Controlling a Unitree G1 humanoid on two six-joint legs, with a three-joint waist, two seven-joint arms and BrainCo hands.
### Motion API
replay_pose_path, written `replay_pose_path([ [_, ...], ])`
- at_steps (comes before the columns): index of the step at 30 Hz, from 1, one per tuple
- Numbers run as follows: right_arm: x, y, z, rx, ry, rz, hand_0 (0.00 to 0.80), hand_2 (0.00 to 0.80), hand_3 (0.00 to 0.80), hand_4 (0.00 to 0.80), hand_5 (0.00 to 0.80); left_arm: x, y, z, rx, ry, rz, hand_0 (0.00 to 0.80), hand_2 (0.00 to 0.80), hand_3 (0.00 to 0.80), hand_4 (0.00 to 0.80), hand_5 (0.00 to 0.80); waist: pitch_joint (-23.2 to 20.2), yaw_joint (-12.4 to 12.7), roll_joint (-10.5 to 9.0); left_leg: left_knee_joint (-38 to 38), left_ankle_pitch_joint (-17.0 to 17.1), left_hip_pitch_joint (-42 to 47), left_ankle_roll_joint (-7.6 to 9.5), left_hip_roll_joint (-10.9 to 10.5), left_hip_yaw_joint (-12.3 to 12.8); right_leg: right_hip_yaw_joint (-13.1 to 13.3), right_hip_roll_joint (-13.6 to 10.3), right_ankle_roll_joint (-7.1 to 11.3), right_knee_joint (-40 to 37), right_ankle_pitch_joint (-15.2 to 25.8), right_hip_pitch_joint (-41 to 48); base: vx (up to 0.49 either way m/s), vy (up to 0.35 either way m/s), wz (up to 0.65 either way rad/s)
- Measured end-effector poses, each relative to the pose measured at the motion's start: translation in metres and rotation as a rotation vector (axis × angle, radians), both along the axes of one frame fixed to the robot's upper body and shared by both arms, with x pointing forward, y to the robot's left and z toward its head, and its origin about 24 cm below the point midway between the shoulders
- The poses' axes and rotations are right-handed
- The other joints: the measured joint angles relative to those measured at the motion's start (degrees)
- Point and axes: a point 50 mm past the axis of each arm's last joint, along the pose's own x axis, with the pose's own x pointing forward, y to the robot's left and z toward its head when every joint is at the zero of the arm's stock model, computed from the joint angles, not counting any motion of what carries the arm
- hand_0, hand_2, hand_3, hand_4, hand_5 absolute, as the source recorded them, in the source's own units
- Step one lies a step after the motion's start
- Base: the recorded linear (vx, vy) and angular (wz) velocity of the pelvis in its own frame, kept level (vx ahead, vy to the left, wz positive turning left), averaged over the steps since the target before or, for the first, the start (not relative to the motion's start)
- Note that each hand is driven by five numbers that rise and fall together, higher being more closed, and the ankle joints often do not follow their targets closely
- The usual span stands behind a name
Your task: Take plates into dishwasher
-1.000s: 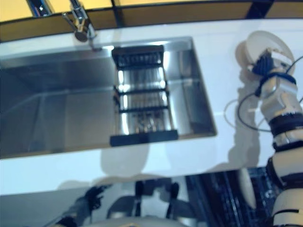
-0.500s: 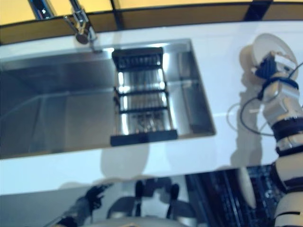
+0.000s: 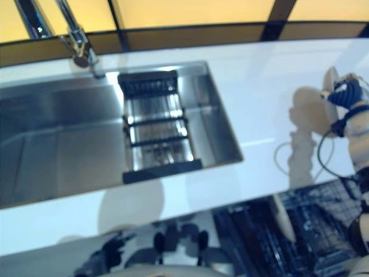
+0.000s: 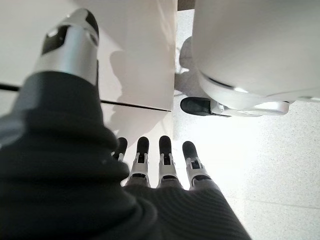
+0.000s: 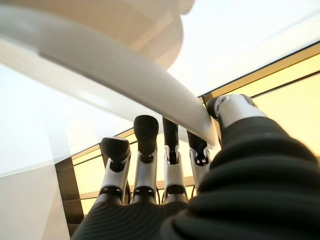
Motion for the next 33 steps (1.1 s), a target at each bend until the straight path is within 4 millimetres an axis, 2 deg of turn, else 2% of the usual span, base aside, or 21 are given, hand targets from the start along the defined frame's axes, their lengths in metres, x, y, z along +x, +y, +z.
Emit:
replay_pose_path([
  [3,-0.008,0.0,-0.003,0.037,0.009,0.045,0.8,0.8,0.8,0.8,0.8,-0.008,0.002,-0.002,0.0,0.024,0.024,0.0,0.0,0.0,0.0,0.0,-0.91,-0.43,-0.35,-0.03,-0.37,0.72,0.16,0.03,0.94,1.0,0.06,0.19,-0.01,0.0,0.23,0.002,0.023,-0.18],
  [9,-0.022,0.003,-0.014,0.095,0.053,0.104,0.8,0.8,0.8,0.8,0.8,-0.021,0.004,-0.005,0.006,0.061,0.053,0.0,0.0,0.0,0.0,0.0,-1.66,-3.11,-0.83,-0.22,-0.78,1.44,0.34,0.06,2.97,3.03,0.2,0.5,-0.17,0.38,-0.08,-0.002,0.013,-0.17],
  [14,-0.035,0.001,-0.033,0.11,0.143,0.119,0.8,0.8,0.8,0.8,0.8,-0.029,0.005,-0.007,0.023,0.091,0.07,0.0,0.0,0.0,0.0,0.0,-2.19,-4.94,-1.43,-0.24,-0.93,1.77,0.28,0.27,4.22,4.38,0.52,0.66,-0.19,0.67,-0.32,-0.002,-0.001,-0.15],
  [16,-0.042,0.0,-0.042,0.118,0.189,0.128,0.8,0.8,0.8,0.8,0.8,-0.034,0.005,-0.008,0.026,0.106,0.076,0.0,0.0,0.0,0.0,0.0,-2.33,-5.11,-1.64,-0.24,-1.23,2.46,0.11,0.47,5.54,5.61,0.81,0.65,-0.2,0.8,-0.33,0.003,-0.005,-0.26],
  [18,-0.047,-0.002,-0.046,0.126,0.215,0.128,0.8,0.8,0.8,0.8,0.8,-0.038,0.006,-0.008,0.032,0.121,0.081,0.0,0.0,0.0,0.0,0.0,-2.58,-6.3,-1.86,-0.24,-1.32,2.54,0.07,0.5,5.83,5.82,0.86,0.65,-0.2,0.8,-0.43,0.0,-0.013,-0.11],
  [21,-0.059,-0.01,-0.053,0.144,0.249,0.1,0.8,0.8,0.8,0.8,0.8,-0.042,0.008,-0.009,0.037,0.138,0.086,0.0,0.0,0.0,0.0,0.0,-2.91,-6.69,-2.19,-0.23,-1.51,2.58,0.08,0.57,7.03,7.14,1.04,0.8,-0.19,1.05,-1.14,-0.013,-0.025,-0.2],
  [28,-0.087,-0.02,-0.087,0.186,0.4,0.061,0.8,0.8,0.8,0.8,0.8,-0.048,0.01,-0.01,0.04,0.168,0.091,0.0,0.0,0.0,0.0,0.0,-3.11,-8.55,-2.61,-0.25,-1.64,2.58,0.16,0.52,8.61,8.62,1.11,1.28,-0.21,1.47,-1.84,-0.008,-0.02,-0.12],
  [33,-0.095,-0.024,-0.092,0.207,0.432,0.052,0.8,0.8,0.8,0.8,0.8,-0.049,0.011,-0.01,0.04,0.175,0.087,0.0,0.0,0.0,0.0,0.0,-3.13,-10.03,-2.73,-0.27,-1.64,2.62,0.17,0.53,9.37,9.45,1.2,1.61,-0.22,1.69,-2.2,0.004,-0.008,-0.09],
])
